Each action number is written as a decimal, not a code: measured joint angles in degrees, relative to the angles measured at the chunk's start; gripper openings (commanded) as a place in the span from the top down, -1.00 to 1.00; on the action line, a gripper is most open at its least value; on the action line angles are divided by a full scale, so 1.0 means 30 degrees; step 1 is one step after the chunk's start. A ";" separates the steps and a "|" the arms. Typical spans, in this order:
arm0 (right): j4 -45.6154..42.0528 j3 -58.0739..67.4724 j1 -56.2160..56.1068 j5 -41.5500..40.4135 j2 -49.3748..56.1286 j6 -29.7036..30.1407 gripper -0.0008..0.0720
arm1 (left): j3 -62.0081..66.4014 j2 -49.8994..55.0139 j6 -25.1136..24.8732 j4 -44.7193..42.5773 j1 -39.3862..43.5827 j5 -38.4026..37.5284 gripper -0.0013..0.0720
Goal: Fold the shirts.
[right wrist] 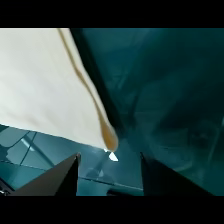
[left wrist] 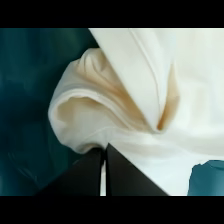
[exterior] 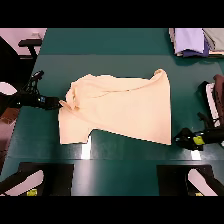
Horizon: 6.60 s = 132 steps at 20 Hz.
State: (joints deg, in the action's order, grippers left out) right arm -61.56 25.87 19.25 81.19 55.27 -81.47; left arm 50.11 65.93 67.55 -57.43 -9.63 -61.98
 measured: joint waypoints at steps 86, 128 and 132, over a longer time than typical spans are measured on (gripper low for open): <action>-0.1865 1.4447 -0.7096 -0.3024 0.4721 -0.0663 -0.11 | -0.4167 -0.3322 0.6564 -0.4175 0.1989 -0.4335 -0.37; -0.3381 0.3650 -0.2317 0.1115 0.0699 -0.0117 0.93 | -0.6193 -0.7577 0.5421 -0.0933 0.1982 -0.5391 0.91; -0.5646 0.4597 -0.2718 0.3169 -0.1902 -0.0226 0.93 | -0.6025 -1.0076 0.6849 -0.1005 0.1989 -0.8320 0.91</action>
State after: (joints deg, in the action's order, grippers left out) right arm -78.50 39.66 11.09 90.70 49.56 -82.15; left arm 32.03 35.70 88.09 -60.45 -3.66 -86.94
